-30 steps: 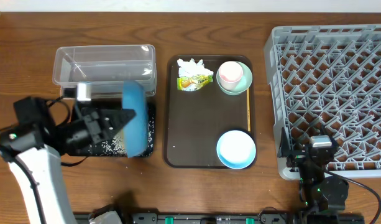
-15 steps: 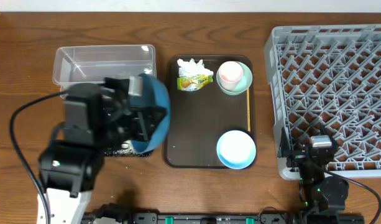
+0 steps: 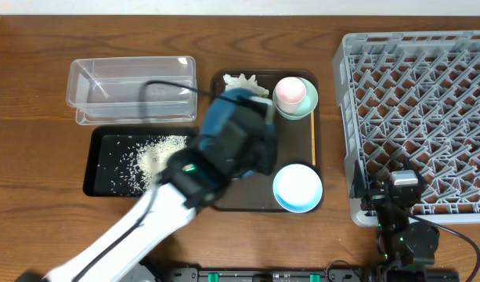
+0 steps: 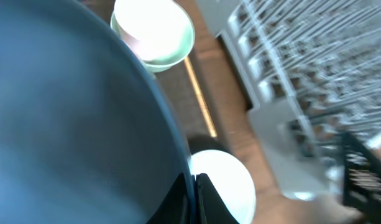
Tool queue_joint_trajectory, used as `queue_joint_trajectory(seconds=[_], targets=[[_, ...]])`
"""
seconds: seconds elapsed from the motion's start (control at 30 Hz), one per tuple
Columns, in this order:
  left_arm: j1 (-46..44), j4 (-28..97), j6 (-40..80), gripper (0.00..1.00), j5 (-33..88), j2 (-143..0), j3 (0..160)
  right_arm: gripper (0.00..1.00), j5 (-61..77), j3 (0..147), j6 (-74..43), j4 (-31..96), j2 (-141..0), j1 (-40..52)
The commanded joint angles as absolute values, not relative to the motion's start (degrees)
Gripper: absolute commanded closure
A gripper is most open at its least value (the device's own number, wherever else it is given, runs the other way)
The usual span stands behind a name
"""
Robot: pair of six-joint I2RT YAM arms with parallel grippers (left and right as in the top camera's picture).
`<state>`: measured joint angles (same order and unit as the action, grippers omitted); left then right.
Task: Sort waste into correct bins and load items into the dishwasher rack
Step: 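Carry the empty blue bowl back and lower it onto the brown tray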
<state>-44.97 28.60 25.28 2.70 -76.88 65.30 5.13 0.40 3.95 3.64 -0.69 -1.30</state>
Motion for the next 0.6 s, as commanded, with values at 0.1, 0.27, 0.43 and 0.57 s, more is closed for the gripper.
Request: queue_joint_trajectory(seconds=[0.1,0.27,0.43,0.57], targets=[[-46.22,25.23,24.1,0.94,-7.11,-85.89,66.98,0.01,4.75,0.32,3.27,3.9,-0.43,-1.1],[-47.27,24.49,24.38,0.94,-6.31,-91.57,66.98,0.01,4.73,0.32,3.27,3.9,-0.43,-1.1],[-49.98,23.97,24.75,0.94,-4.1,-94.11,66.98,0.01,4.73,0.32,3.27,3.9,-0.43,-1.1],[-50.94,24.53,24.75,0.94,-5.06,-94.41,66.98,0.01,4.73,0.32,3.27,3.9,-0.43,-1.1]])
